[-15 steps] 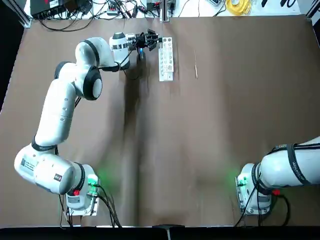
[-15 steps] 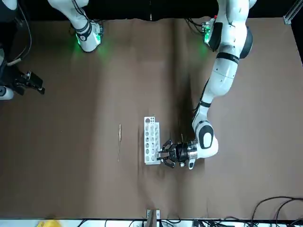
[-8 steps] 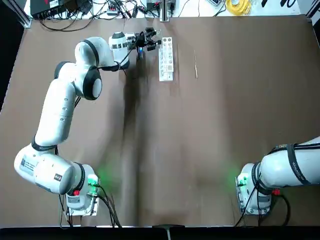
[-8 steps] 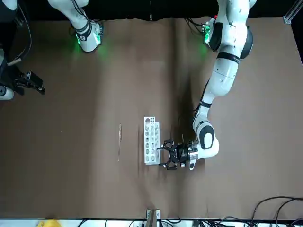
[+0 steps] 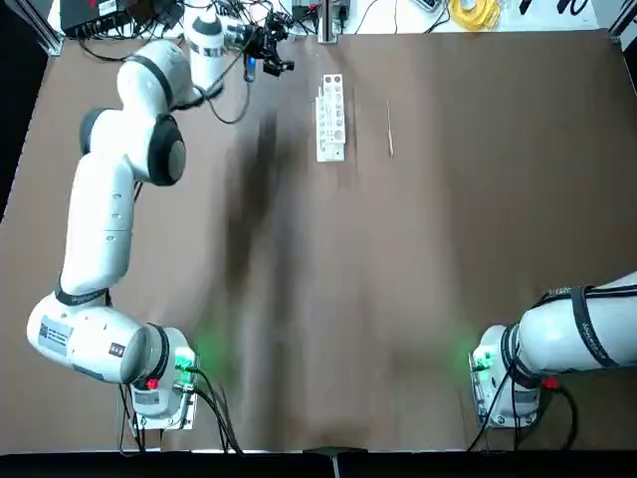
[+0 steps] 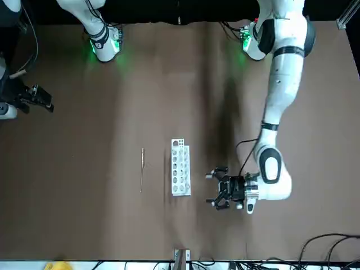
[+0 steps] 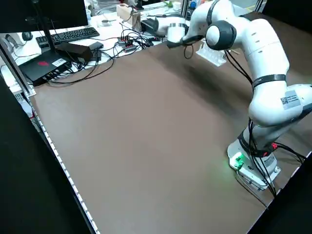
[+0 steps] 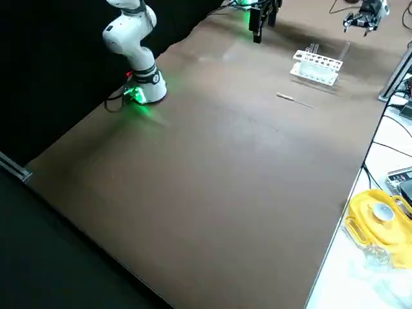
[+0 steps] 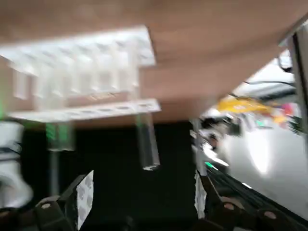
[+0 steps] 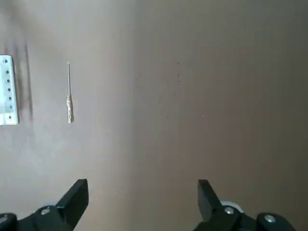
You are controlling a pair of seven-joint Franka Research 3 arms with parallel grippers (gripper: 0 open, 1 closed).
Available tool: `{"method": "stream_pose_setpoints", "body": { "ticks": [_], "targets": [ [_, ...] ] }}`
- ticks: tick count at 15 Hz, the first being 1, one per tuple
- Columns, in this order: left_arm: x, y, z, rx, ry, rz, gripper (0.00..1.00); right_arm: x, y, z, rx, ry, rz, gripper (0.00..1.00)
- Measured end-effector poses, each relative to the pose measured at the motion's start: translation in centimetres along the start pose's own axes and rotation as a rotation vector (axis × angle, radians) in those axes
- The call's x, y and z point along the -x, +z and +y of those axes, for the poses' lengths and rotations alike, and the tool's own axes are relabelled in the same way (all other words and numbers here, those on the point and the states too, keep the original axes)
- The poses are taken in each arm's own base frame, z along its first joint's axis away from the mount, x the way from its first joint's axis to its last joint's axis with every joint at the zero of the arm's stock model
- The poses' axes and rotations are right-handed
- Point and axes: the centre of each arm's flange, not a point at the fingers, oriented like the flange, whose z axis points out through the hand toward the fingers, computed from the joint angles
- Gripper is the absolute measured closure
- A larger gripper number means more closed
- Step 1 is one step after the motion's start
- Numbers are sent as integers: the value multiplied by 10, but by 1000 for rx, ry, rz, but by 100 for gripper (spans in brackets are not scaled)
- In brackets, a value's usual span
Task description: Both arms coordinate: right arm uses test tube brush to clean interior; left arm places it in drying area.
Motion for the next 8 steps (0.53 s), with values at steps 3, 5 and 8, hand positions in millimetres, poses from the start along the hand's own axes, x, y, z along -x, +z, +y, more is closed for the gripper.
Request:
{"method": "stream_pose_setpoints", "body": {
  "ticks": [3,5,8],
  "targets": [
    [21,-69,-3,-160,152,230,1,0,0,-3,0,-5,0,0],
    [41,-119,-8,-263,275,353,1,0,0,-5,-1,-9,0,0],
    [89,-186,-18,-416,506,513,1,0,0,-7,-1,-13,-1,0]
  ]
}}
